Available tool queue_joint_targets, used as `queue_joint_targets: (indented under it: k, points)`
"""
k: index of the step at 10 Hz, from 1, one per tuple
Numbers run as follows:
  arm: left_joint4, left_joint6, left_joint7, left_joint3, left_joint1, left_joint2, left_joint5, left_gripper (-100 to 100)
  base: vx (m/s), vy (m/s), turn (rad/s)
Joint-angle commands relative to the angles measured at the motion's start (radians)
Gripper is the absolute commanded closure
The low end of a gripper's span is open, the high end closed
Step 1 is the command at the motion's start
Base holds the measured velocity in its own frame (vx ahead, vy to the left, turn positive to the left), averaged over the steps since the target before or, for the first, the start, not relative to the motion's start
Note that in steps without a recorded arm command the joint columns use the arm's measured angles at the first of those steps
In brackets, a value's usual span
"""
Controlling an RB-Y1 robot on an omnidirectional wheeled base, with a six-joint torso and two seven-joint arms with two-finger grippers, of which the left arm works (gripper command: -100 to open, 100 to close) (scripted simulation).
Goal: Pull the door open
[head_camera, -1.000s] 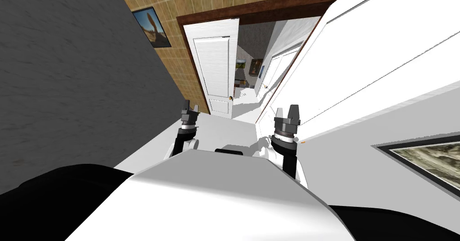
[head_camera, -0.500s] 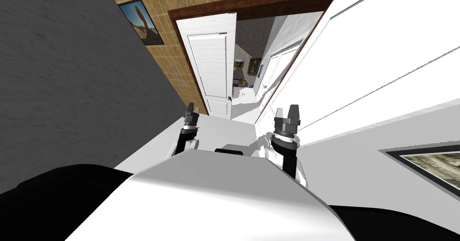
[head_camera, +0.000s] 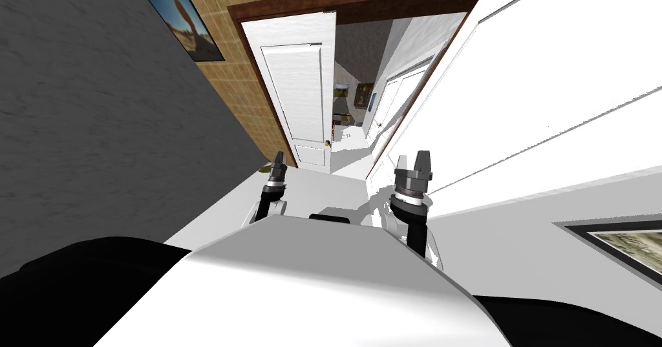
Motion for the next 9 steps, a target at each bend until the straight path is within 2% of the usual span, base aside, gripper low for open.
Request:
queue_joint_targets:
  k: [1, 9]
  points:
    - [0.028, -0.008, -0.032, 0.007, -0.005, 0.003, -0.006, -100, 0.097, -0.022, -0.052]
    - [0.194, -0.05, -0.188, 0.049, -0.049, 0.016, -0.038, -100, 0.098, -0.008, -0.054]
